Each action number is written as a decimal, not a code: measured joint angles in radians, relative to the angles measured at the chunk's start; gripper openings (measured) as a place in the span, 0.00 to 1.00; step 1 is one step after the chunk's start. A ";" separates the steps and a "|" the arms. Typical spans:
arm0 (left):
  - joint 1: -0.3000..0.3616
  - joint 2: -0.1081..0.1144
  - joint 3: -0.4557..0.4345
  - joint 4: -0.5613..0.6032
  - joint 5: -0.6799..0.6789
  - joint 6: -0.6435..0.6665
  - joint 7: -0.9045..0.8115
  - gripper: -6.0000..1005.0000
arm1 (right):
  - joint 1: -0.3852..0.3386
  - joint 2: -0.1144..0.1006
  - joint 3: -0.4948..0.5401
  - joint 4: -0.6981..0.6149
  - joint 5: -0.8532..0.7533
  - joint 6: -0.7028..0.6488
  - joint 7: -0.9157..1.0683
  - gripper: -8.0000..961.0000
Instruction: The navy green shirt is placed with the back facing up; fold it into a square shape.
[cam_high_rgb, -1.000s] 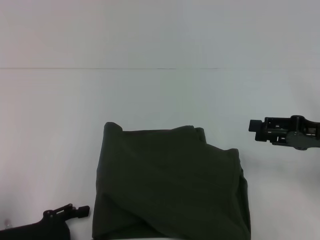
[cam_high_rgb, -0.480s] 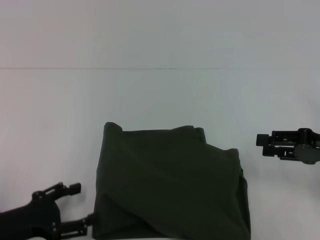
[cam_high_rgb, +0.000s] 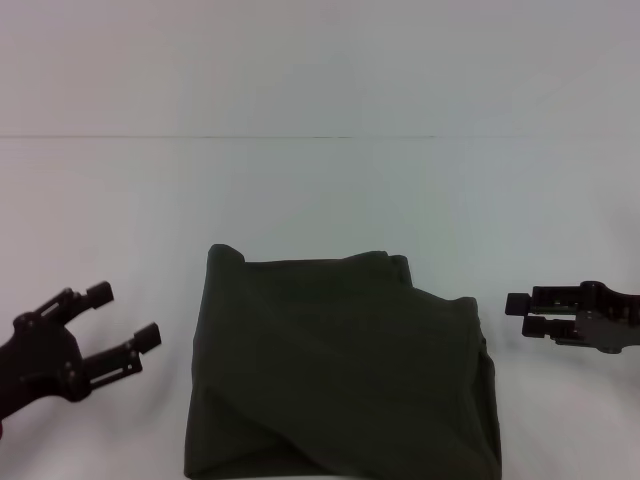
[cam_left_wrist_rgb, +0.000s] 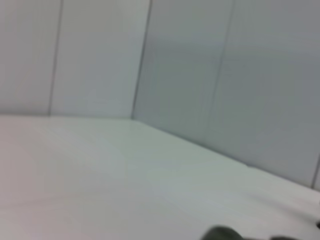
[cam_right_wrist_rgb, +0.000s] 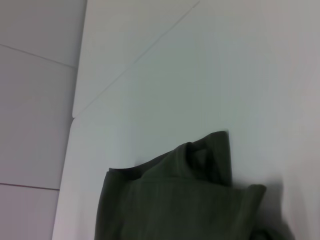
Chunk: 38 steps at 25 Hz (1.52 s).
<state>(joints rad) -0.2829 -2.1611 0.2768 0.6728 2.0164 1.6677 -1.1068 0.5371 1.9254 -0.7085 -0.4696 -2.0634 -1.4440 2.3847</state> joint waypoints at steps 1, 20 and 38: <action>-0.001 0.000 -0.004 -0.003 -0.016 0.000 0.004 0.93 | 0.002 0.004 0.000 0.003 -0.001 0.011 -0.001 0.62; 0.005 0.000 -0.012 -0.033 -0.088 -0.010 0.047 0.93 | 0.095 0.091 -0.026 0.007 -0.125 0.183 -0.012 0.62; 0.007 0.000 -0.013 -0.039 -0.088 -0.006 0.047 0.93 | 0.118 0.098 -0.101 0.003 -0.127 0.192 -0.059 0.41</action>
<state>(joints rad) -0.2761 -2.1612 0.2638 0.6334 1.9281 1.6613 -1.0599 0.6551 2.0232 -0.8091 -0.4668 -2.1905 -1.2520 2.3253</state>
